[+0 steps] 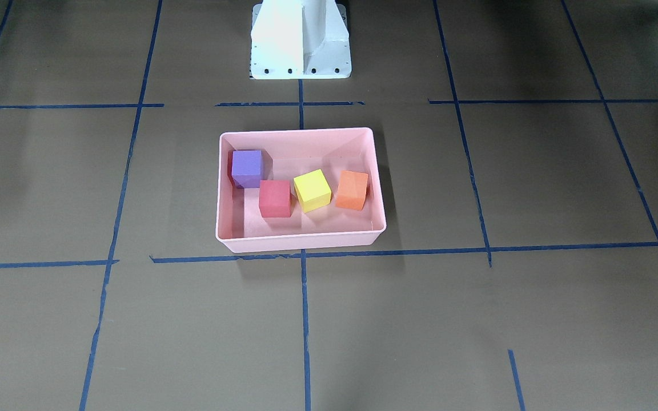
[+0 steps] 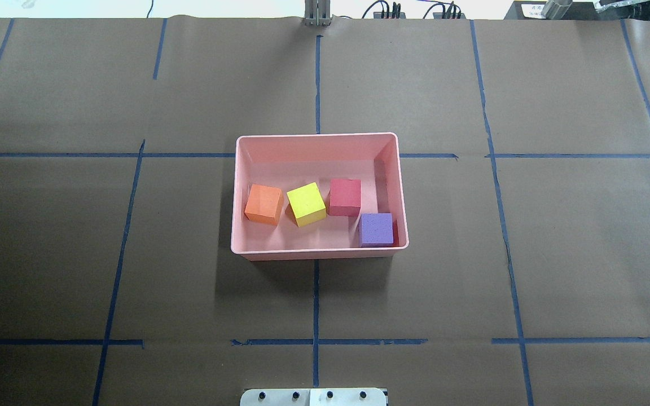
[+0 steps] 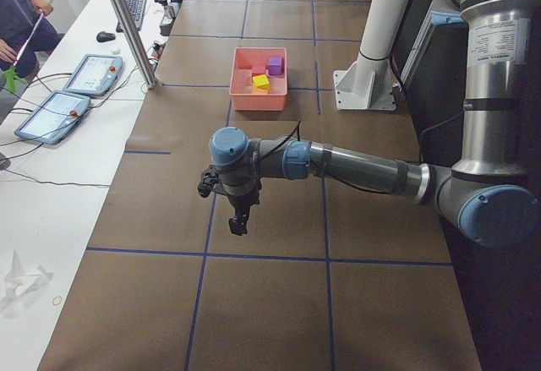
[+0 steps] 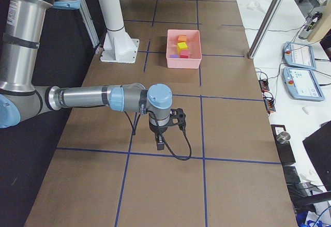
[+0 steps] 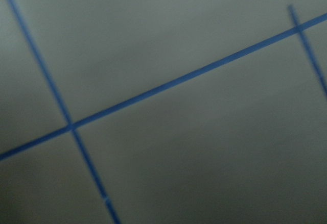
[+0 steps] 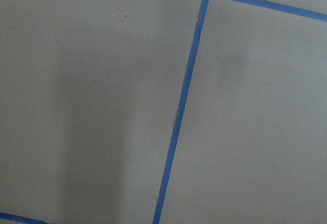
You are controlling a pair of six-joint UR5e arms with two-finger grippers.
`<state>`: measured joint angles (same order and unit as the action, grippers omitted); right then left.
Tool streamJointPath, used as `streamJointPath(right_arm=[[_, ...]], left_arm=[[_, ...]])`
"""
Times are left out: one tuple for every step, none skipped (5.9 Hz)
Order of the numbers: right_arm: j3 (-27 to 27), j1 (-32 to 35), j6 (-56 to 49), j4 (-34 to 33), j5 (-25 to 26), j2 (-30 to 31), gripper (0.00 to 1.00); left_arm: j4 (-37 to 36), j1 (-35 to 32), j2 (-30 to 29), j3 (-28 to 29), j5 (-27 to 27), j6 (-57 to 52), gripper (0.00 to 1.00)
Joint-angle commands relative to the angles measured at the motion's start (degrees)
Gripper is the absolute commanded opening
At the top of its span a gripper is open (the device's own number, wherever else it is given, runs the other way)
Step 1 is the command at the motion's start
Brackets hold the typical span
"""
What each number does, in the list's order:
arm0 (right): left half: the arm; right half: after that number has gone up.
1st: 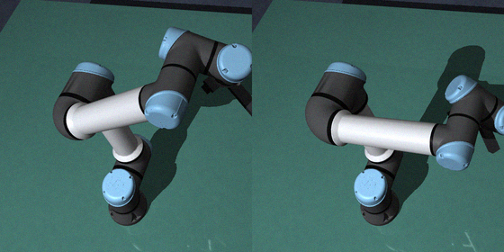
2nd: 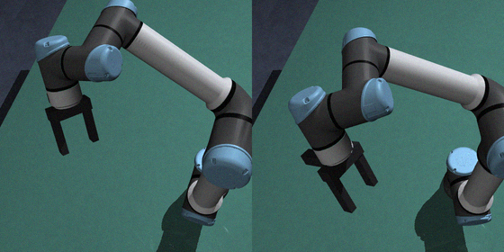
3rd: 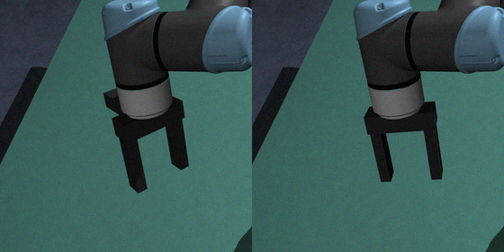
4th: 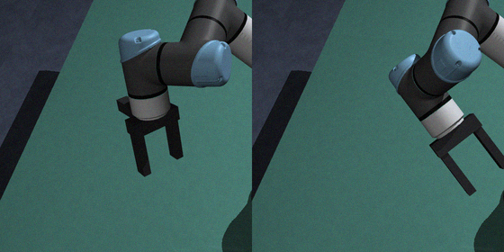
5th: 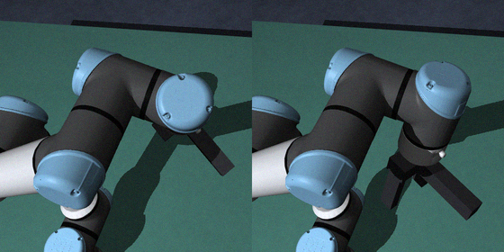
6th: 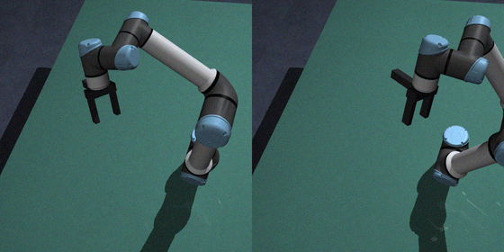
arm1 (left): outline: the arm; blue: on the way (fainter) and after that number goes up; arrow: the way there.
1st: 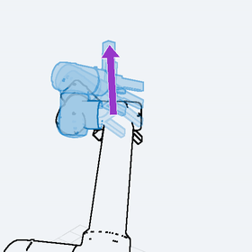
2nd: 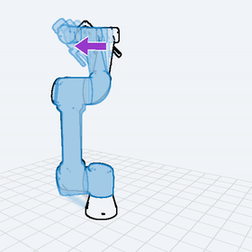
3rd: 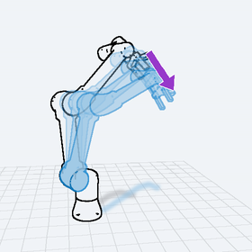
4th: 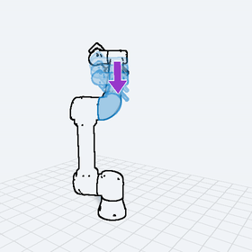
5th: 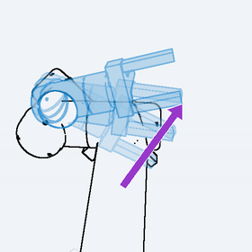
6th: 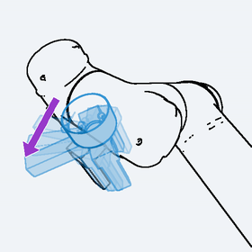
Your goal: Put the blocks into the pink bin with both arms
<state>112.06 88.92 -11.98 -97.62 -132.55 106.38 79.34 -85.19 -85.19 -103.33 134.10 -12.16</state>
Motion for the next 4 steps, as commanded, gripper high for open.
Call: streamJointPath(right_arm=[[0.0, 0.03, 0.29, 0.06, -0.07, -0.29, 1.0], [0.0, 0.03, 0.29, 0.06, -0.07, -0.38, 1.0], [0.0, 0.03, 0.29, 0.06, -0.07, -0.3, 1.0], [0.0, 0.03, 0.29, 0.06, -0.07, -0.38, 1.0]], left_arm=[[-0.06, -1.02, 0.9, 1.73, -0.25, 1.17, 1.0], [-0.06, -0.94, 0.55, 1.64, -0.6, 0.92, 1.0], [-0.15, -0.94, 0.46, 1.73, -0.86, 0.91, 1.0], [-0.15, -0.94, 0.55, 1.64, -0.78, 0.91, 1.0]])
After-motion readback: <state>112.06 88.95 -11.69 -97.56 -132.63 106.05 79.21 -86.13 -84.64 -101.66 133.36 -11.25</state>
